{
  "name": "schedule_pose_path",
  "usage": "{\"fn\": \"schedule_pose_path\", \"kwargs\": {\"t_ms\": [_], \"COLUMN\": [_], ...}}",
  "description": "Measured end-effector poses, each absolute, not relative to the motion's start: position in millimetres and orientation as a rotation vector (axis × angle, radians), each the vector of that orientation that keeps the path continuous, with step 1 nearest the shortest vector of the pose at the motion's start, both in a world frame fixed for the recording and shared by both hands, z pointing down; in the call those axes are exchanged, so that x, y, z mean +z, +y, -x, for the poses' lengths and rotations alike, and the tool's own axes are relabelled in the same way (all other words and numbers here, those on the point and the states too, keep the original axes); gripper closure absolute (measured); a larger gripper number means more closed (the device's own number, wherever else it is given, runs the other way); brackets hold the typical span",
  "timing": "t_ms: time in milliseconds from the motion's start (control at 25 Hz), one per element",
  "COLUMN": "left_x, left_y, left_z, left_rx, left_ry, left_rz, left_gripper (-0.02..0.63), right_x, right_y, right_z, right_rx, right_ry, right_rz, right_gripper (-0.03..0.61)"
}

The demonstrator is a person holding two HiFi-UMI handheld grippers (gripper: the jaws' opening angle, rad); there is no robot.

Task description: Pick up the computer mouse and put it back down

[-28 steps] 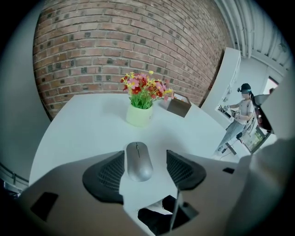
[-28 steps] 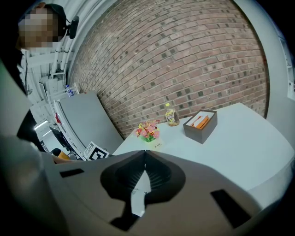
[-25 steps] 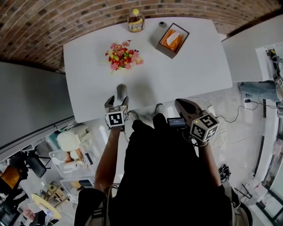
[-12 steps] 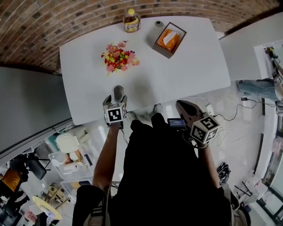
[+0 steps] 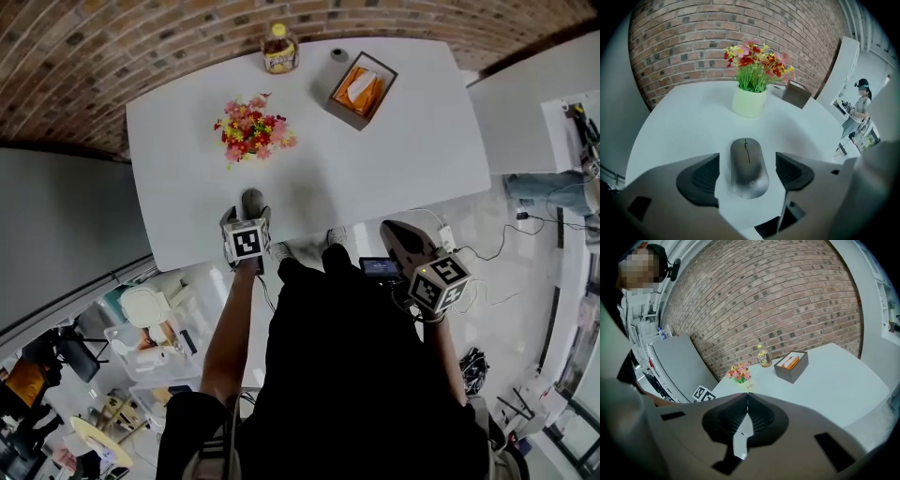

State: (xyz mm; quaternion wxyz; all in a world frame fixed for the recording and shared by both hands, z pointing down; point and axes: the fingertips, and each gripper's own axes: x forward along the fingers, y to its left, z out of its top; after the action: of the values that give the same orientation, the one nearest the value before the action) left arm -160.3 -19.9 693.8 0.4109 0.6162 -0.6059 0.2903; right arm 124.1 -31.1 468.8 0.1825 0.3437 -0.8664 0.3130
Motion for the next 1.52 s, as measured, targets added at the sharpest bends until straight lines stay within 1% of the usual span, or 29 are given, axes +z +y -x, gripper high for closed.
{"fn": "schedule_pose_path", "kwargs": {"t_ms": [600,1000,1520], "left_x": [710,730,731], "left_y": [-29,-31,-28], "left_z": [161,163,157], "left_rx": [0.746,0.818,0.848], "left_ry": [-1.522,-1.532,-1.508], "left_rz": [-1.464,-1.438,-1.378], "left_gripper": [0.245,0.247,0.253], "right_x": [470,471,471], "right_y": [-41,-42,-40], "right_z": [-145,-159,-171], "right_rx": [0.881,0.889,0.880], "right_ry": [-2.419,-2.406,-2.391], "right_rz": [-1.019,-1.054,-1.066], "right_gripper": [0.561,0.561,0.561]}}
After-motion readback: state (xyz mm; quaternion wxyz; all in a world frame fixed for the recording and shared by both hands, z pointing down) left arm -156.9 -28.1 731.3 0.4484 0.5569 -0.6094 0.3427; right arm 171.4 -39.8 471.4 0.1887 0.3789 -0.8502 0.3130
